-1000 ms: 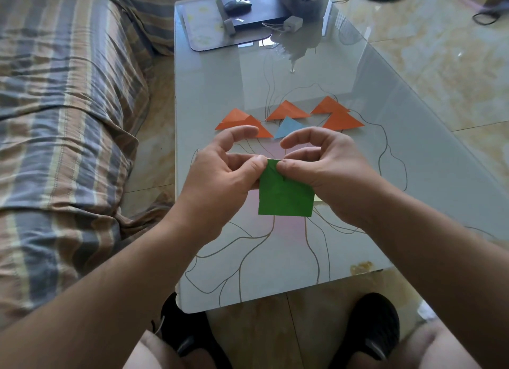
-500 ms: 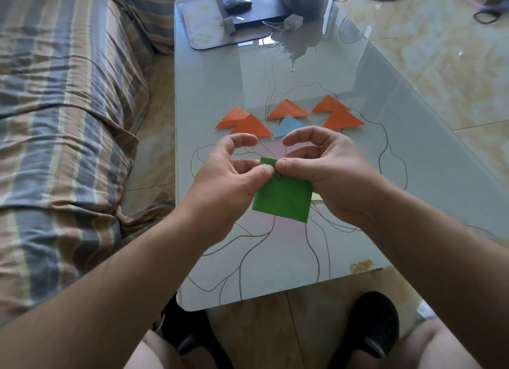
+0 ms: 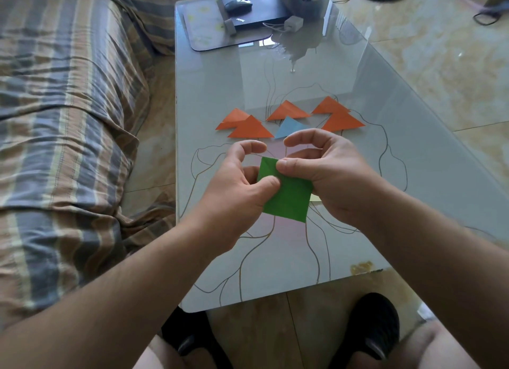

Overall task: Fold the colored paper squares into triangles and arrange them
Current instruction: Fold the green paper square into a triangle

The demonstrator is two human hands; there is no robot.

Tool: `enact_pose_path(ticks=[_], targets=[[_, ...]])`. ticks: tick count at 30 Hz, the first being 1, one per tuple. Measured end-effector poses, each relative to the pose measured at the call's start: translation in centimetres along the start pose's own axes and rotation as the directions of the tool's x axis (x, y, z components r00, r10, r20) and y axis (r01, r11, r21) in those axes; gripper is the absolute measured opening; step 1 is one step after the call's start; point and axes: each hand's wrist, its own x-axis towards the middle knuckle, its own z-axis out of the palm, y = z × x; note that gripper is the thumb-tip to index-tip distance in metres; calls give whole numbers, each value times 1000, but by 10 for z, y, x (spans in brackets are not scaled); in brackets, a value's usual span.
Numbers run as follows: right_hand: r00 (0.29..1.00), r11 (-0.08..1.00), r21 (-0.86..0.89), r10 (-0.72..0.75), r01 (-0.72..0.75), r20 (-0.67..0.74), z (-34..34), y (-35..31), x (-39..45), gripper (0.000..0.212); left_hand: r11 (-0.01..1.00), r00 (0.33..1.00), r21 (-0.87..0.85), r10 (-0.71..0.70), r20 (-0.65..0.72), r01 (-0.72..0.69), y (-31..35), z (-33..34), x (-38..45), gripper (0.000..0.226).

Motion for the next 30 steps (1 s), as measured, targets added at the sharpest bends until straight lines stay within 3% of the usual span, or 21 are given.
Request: enact_pose_path(ticks=[8, 18, 24, 30], targets=[[999, 999, 36, 15, -14, -38, -2, 1, 1, 35, 999, 999, -38, -19, -37, 17, 3, 1, 0, 47], [999, 999, 29, 37, -36, -37, -1, 1, 1, 36, 999, 1000, 45, -5, -19, 6, 8, -3, 3, 43], [999, 999, 17, 30, -30, -34, -1, 1, 1, 35, 994, 995, -98, -63, -71, 56, 5, -5, 5, 33], [999, 1000, -14, 21, -21, -36, 1, 3, 1, 33, 999, 998, -30, -14, -53, 13, 4, -7, 6, 33]])
